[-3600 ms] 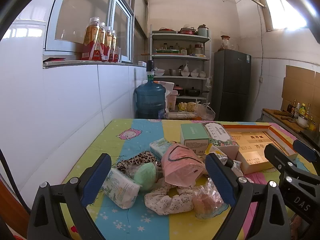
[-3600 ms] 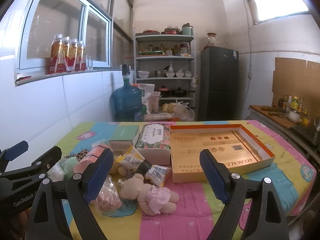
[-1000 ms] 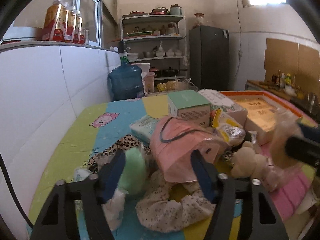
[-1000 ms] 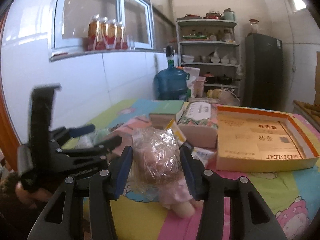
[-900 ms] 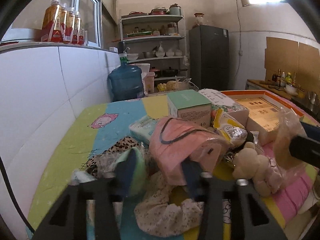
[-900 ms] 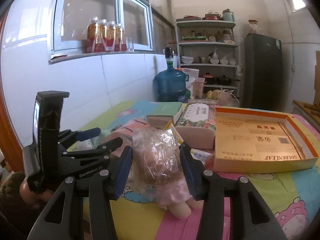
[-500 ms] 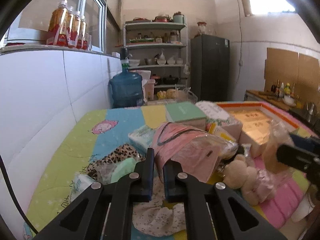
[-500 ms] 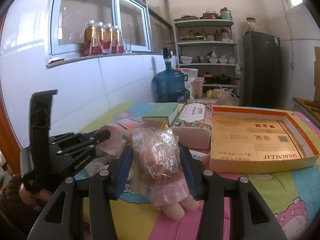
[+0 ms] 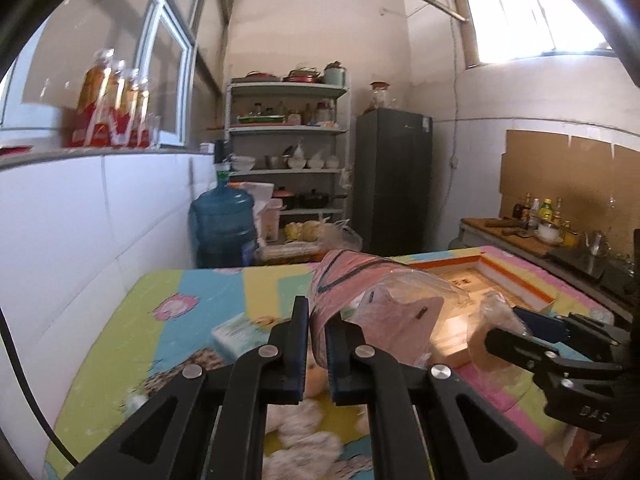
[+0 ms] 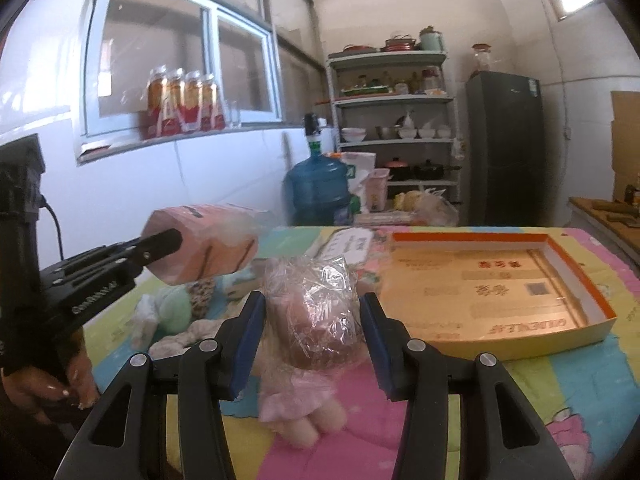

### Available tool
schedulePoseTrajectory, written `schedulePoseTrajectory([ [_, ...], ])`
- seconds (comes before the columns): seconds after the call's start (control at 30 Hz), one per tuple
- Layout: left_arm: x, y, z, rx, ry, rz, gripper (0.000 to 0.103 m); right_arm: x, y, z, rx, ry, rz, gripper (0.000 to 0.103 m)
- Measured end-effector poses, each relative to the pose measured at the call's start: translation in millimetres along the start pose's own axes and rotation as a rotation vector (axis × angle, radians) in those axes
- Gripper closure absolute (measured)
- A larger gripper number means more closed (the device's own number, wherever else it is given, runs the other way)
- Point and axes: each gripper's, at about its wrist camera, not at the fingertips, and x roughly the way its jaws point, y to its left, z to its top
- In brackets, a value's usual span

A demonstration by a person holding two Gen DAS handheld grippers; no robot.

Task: Organize soft objects
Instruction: 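Carry the bread bag with the right gripper while the left carries the pink pack into the box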

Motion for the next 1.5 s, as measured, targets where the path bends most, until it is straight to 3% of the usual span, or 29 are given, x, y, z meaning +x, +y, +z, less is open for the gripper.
schedulePoseTrajectory([
  [0.57, 49, -91, 18, -0.020, 0.045, -0.120, 0.095, -20, -101, 17, 0.028, -0.027, -0.204, 0.053],
  [1.13, 124, -151, 30, -0.029, 0.090, -0.102, 0.095, -2, -181, 36, 0.073, -0.032, -0.257, 0.052],
  [1.5, 177, -164, 15, -0.059, 0.193, -0.099, 0.095, 46, -226, 38, 0.129, 0.065, -0.266, 0.052],
])
